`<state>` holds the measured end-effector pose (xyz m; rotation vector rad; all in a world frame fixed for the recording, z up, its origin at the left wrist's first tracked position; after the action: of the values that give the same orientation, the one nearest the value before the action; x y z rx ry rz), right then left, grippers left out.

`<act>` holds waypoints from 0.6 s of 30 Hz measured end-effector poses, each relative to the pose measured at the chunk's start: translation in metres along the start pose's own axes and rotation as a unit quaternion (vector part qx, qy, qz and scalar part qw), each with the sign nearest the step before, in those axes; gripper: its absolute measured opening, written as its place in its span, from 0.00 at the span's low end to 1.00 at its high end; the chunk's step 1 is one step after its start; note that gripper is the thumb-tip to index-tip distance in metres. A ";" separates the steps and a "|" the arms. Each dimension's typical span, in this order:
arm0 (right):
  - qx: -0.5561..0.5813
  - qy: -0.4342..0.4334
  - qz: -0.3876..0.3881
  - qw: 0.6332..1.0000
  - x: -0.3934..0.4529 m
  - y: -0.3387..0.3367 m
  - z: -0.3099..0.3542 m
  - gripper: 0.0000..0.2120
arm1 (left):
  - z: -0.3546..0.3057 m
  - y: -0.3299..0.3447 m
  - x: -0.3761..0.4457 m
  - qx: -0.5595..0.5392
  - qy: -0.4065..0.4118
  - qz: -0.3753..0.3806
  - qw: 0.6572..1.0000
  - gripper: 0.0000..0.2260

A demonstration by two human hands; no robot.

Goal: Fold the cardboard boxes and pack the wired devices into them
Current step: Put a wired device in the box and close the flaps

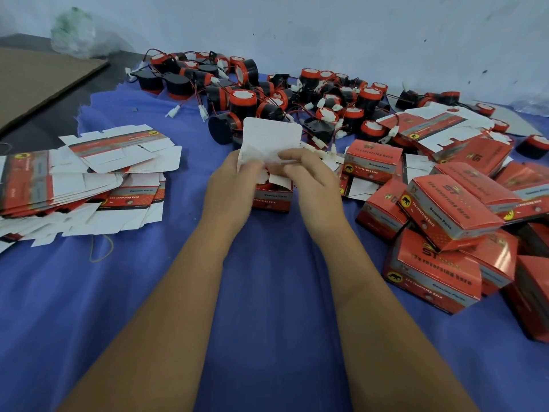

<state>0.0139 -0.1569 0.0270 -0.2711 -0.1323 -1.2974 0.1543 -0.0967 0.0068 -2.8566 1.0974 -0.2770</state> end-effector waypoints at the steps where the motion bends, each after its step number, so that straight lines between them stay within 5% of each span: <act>1: -0.012 -0.006 0.000 1.000 0.001 0.000 0.000 0.09 | 0.003 -0.001 -0.001 -0.055 -0.034 -0.008 0.998 0.11; 4: -0.082 -0.051 0.005 0.995 0.003 0.003 0.003 0.13 | 0.005 -0.005 -0.001 -0.134 -0.065 -0.017 0.989 0.17; 10: -0.091 -0.111 -0.128 0.981 0.002 -0.022 0.014 0.32 | -0.002 -0.004 0.002 -0.068 -0.004 0.024 0.997 0.12; 14: -0.080 -0.130 -0.016 0.988 0.003 -0.002 0.015 0.18 | -0.008 -0.005 0.000 -0.024 0.062 0.010 0.998 0.15; 18: 0.006 -0.060 0.035 0.998 0.003 0.010 0.004 0.22 | -0.009 -0.014 0.001 -0.057 0.051 -0.014 0.997 0.19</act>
<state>0.0242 -0.1559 0.0302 -0.3413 -0.2310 -1.2115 0.1623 -0.0866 0.0173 -2.9908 1.1251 -0.3793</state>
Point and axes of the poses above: each hand's wrist, its own x-axis towards the middle knuckle, its own y-axis out of the palm, z = x × y, the point moved 10 cm from there along x, towards the middle knuckle, and after that the axes turned 8 degrees about -z, right-handed, at the moved point
